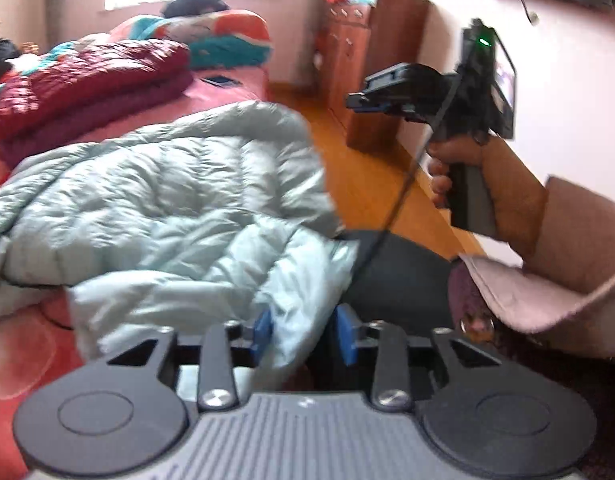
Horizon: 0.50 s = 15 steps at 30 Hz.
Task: Fold large clothes
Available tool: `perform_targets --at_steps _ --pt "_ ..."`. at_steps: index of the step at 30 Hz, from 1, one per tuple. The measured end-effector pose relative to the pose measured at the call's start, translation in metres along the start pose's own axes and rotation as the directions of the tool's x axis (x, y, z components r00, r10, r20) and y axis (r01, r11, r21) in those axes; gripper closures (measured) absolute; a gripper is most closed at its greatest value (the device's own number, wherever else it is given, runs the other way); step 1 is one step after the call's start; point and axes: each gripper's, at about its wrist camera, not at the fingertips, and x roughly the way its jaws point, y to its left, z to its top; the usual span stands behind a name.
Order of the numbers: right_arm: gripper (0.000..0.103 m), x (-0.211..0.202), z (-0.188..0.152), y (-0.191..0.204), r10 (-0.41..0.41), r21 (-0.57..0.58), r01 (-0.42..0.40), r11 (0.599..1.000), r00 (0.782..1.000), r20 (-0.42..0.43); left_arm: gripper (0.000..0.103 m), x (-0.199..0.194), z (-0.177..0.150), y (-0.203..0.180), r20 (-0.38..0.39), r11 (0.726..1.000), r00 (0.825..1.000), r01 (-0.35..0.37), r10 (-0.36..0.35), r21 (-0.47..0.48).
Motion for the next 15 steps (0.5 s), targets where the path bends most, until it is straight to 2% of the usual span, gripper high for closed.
perform_targets --at_steps 2,3,5,7,8,9,10,12,14,15 --pt "0.09 -0.001 -0.003 -0.009 -0.009 0.039 0.01 0.999 1.0 -0.022 0.055 0.001 -0.001 -0.005 -0.007 1.0 1.0 -0.003 0.003 0.026" --pt "0.086 -0.002 -0.006 -0.013 -0.015 0.055 0.016 0.998 1.0 -0.027 0.048 -0.001 -0.001 -0.005 -0.005 1.0 1.0 -0.013 0.013 0.023" --pt "0.076 -0.001 -0.008 -0.016 -0.012 0.063 0.014 0.998 0.999 -0.04 0.042 -0.009 0.003 0.0 0.014 0.999 0.999 -0.049 0.049 0.0" --pt "0.044 0.003 -0.002 -0.013 0.009 0.073 -0.006 0.997 0.999 -0.037 0.036 -0.024 0.011 0.007 0.061 0.997 0.995 -0.074 0.075 -0.03" --pt "0.018 -0.01 0.002 -0.012 0.023 0.076 -0.021 0.997 0.999 -0.027 0.028 -0.033 0.015 0.012 0.093 0.995 0.992 -0.083 0.088 -0.055" --pt "0.006 -0.017 0.002 -0.011 0.041 0.066 -0.04 0.997 0.999 -0.012 0.021 -0.042 0.018 0.017 0.123 0.992 0.987 -0.096 0.106 -0.083" --pt "0.003 -0.023 0.001 -0.009 0.052 0.042 -0.052 0.998 0.999 -0.001 0.019 -0.048 0.022 0.025 0.151 0.988 0.98 -0.111 0.127 -0.11" --pt "0.003 -0.022 0.004 0.001 0.064 -0.019 -0.064 0.998 0.998 0.004 0.017 -0.059 0.027 0.044 0.192 0.975 0.964 -0.153 0.183 -0.163" --pt "0.002 -0.026 0.004 0.014 0.092 -0.068 -0.092 0.993 0.996 -0.005 0.017 -0.062 0.024 0.066 0.192 0.95 0.947 -0.214 0.259 -0.228" --pt "0.002 -0.026 0.004 0.022 0.115 -0.087 -0.116 0.989 0.993 -0.015 0.017 -0.06 0.018 0.081 0.173 0.928 0.936 -0.255 0.308 -0.273"
